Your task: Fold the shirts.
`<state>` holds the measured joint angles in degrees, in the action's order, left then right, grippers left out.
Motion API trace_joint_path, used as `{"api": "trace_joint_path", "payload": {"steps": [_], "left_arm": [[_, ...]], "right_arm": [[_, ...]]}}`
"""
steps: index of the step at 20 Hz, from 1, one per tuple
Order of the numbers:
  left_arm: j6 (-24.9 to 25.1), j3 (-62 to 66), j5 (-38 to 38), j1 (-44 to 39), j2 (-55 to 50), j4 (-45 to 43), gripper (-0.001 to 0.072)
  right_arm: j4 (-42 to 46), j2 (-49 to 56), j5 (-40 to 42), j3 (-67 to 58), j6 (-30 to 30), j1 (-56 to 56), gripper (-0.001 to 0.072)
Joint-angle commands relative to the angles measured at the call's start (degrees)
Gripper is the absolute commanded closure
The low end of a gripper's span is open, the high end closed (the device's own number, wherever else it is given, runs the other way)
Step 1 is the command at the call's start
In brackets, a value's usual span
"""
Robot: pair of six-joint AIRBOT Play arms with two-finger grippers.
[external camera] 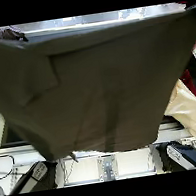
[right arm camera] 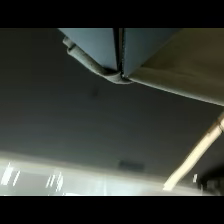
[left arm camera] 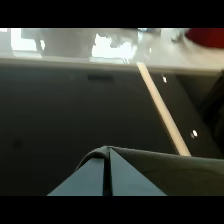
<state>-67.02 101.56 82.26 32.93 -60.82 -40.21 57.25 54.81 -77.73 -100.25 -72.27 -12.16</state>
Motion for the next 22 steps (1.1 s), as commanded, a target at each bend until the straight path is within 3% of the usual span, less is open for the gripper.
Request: {"api": "trace_joint_path", "payload": {"steps": [1, 3, 5, 7, 10, 14, 17, 22], "left_arm": [[-4.2, -0.1, 4.7, -14.5, -15.4, -24.0, 0.0701], [-5.6, -0.1, 0.1, -18.8, -24.8, -31.9, 0.0701], [-9.0, -0.1, -8.7, -19.9, -32.9, -32.8, 0.0701], [-11.9, -0.1, -16.3, -20.5, -38.8, -32.8, 0.0701], [-12.3, -0.1, -21.9, -20.5, -42.8, -32.9, 0.0701], [-10.6, -0.1, -18.5, -20.5, -42.4, -33.1, 0.07], [-9.6, -0.1, -12.0, -20.8, -42.3, -38.6, 0.0701], [-8.5, -1.0, -9.7, -23.2, -40.0, -43.6, 0.0702]], "right_arm": [[0.1, 12.0, -3.7, 6.1, -0.4, 0.1, 0.0703], [0.1, 18.3, 3.4, 13.5, -0.2, 0.8, 0.0702], [0.0, 24.9, 12.0, 18.3, -0.2, 2.6, 0.0703], [-0.3, 31.9, 19.0, 18.4, -0.3, 4.9, 0.0703], [-0.4, 39.0, 28.4, 14.3, -1.4, 7.7, 0.0703], [-0.2, 42.0, 27.1, 6.4, -1.8, 8.7, 0.0703], [0.9, 41.7, 18.3, 5.2, -1.8, 9.1, 0.0703], [19.3, 40.0, 11.2, 10.9, -9.9, 15.5, 0.0703]]}}
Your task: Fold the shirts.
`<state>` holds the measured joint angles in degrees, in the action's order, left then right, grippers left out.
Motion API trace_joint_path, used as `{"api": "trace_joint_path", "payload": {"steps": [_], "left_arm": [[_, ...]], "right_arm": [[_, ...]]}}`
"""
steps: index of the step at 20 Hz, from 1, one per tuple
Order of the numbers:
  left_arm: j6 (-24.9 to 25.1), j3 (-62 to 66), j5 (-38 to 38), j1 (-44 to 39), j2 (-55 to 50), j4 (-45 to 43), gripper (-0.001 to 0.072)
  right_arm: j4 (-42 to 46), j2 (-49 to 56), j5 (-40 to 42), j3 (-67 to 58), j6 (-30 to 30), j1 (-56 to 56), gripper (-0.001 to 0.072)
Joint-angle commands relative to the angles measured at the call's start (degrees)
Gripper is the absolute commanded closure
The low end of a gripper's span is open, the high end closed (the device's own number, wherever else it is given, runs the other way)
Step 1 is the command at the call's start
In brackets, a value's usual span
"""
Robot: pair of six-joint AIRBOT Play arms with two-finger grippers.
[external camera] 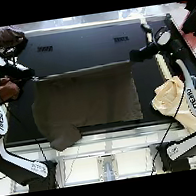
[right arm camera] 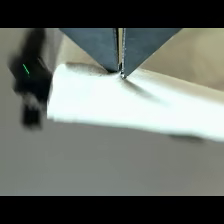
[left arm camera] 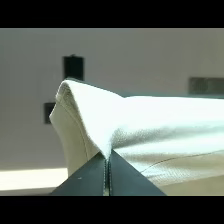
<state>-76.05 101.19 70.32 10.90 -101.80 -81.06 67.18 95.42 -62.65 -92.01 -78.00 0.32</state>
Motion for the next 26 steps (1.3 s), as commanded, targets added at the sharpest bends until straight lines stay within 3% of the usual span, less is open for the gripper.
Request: {"api": "trace_joint_path", "payload": {"steps": [1, 6, 10, 16, 17, 18, 19, 20, 22, 26], "left_arm": [[0.5, -1.4, 3.1, -1.6, 1.2, -2.8, 0.0702], [0.2, -8.4, 7.1, -2.8, 1.4, -3.5, 0.0702], [-3.1, -12.8, 7.0, -2.8, 1.4, -12.1, 0.0701], [-3.3, -14.1, 7.0, -3.1, 1.2, -11.9, 0.0699], [-3.3, -14.1, 7.1, -3.0, 1.2, -10.7, 0.0656], [-3.3, -14.1, 7.3, -3.0, 1.3, -9.3, 0.0467], [-3.3, -14.1, 7.4, -3.1, 1.8, -7.5, 0.018], [-3.3, -14.1, 7.4, -3.0, 2.7, -5.9, 0.0136], [-2.6, -14.1, 7.4, -3.0, 7.1, -4.2, 0.0136], [-1.1, -16.2, 4.8, -0.9, 24.6, -4.0, 0.0137]], "right_arm": [[10.0, -0.8, -3.2, 5.0, -4.5, 4.0, 0.0703], [9.7, -0.6, 1.9, 11.7, -5.5, 5.9, 0.0703], [9.6, 0.0, 2.3, 11.9, -6.0, 5.9, 0.0703], [9.2, 2.2, 2.2, 11.9, -7.0, 5.9, 0.07], [8.9, 2.2, 2.2, 11.9, -7.0, 5.9, 0.0697], [7.8, 2.2, 2.2, 11.9, -7.0, 5.9, 0.0643], [6.6, 2.1, 1.9, 11.7, -7.0, 5.9, 0.0517], [5.6, 2.1, 0.1, 10.8, -7.0, 5.9, 0.0459], [7.0, 1.3, -7.7, 8.1, -6.0, 5.9, 0.0459], [23.3, -5.8, -22.0, 7.2, -5.7, 5.7, 0.0459]]}}
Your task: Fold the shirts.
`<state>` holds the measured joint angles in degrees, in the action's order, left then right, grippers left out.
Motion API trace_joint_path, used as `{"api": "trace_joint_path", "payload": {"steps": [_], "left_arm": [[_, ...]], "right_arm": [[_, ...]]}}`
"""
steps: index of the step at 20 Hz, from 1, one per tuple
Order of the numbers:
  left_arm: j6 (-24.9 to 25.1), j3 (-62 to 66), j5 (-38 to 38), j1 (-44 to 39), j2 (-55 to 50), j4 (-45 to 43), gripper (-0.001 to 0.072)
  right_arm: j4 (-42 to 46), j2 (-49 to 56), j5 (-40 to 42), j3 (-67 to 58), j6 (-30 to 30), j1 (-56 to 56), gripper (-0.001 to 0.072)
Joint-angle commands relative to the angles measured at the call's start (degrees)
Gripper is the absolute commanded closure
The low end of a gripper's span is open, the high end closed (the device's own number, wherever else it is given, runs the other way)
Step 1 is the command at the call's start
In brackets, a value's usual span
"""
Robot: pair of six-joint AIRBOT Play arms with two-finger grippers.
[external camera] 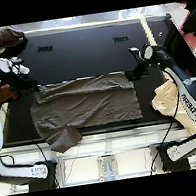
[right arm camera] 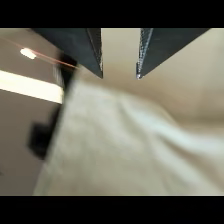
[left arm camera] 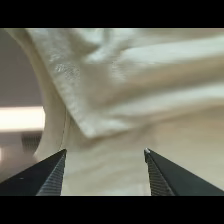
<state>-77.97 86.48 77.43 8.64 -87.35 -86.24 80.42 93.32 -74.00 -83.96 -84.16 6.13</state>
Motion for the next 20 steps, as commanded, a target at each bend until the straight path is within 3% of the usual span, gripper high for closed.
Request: {"api": "trace_joint_path", "payload": {"steps": [1, 3, 5, 7, 10, 13, 15, 20], "left_arm": [[0.7, -4.0, -3.8, 3.1, 15.5, 1.2, 0.0137], [-4.6, -12.8, -5.0, 8.6, 26.6, 1.2, 0.0137], [-12.6, -24.1, -5.2, 15.4, 36.4, 1.3, 0.0138], [-17.2, -34.9, -4.7, 21.6, 43.8, 2.4, 0.0141], [-12.9, -45.1, 6.2, 30.5, 45.0, 11.6, 0.0147], [-12.0, -50.5, 8.6, 34.5, 41.9, 17.8, 0.0149], [-10.9, -51.4, 10.1, 34.6, 39.0, 16.3, 0.023], [-8.1, -51.4, 12.1, 30.3, 30.6, 16.6, 0.024]], "right_arm": [[13.0, -5.4, -13.5, -0.8, 0.4, -0.1, 0.0459], [13.4, -8.7, -12.1, -0.7, 0.4, -0.1, 0.0459], [9.0, -11.3, -7.0, -0.7, 0.3, 0.0, 0.046], [3.9, -13.2, -2.7, -0.7, 0.3, 0.0, 0.046], [-1.1, -14.1, 0.7, -0.9, 2.6, 0.0, 0.046], [-1.2, -14.1, 1.2, -0.9, 4.4, 0.0, 0.0459], [-1.0, -14.1, 1.2, -0.9, 4.4, 0.0, 0.0459], [-1.1, -14.1, 2.3, -0.9, 5.2, 0.0, 0.046]]}}
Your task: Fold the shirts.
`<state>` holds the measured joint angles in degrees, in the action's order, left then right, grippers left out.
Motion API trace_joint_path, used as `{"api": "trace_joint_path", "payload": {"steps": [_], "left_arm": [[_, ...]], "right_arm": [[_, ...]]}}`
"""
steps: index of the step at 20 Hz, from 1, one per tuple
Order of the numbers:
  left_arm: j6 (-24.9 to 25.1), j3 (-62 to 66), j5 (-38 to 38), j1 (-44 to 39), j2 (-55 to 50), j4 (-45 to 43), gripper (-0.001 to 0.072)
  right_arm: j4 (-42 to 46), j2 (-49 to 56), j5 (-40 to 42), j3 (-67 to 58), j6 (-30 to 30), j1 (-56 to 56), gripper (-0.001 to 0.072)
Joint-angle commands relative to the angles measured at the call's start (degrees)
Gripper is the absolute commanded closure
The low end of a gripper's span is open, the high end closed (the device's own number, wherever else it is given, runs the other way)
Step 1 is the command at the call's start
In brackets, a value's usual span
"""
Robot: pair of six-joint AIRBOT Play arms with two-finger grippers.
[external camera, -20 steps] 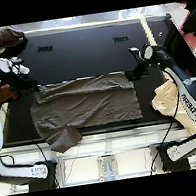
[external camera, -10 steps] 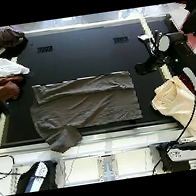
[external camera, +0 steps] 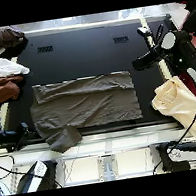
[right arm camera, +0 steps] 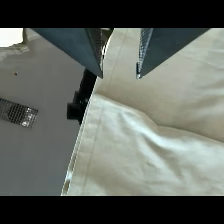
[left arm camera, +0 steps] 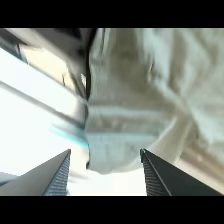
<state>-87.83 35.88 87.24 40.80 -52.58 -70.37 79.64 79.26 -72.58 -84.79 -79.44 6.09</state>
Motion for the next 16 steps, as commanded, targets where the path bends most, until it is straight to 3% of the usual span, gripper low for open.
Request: {"api": "trace_joint_path", "payload": {"steps": [1, 6, 12, 13, 16], "left_arm": [[1.7, -0.8, 2.9, -3.8, -6.0, 0.3, 0.024], [1.6, -0.8, 5.5, -11.9, -15.0, -2.9, 0.024], [0.6, -2.4, 5.0, -12.5, -18.6, -3.3, 0.0243], [0.7, -4.0, 4.4, -12.5, -18.8, -3.3, 0.0323], [0.9, -8.2, 0.7, -12.5, -18.9, 0.1, 0.0349]], "right_arm": [[-0.3, 0.0, 1.2, -0.1, 0.5, 0.0, 0.046], [-0.3, 0.0, 1.7, -0.1, 0.5, 0.0, 0.0459], [-0.5, 0.0, 1.7, -0.1, 0.5, 0.0, 0.046], [-0.6, 0.0, 1.7, -0.1, 0.5, 0.0, 0.0459], [-1.6, 0.0, 1.7, -0.1, 0.5, 0.0, 0.0459]]}}
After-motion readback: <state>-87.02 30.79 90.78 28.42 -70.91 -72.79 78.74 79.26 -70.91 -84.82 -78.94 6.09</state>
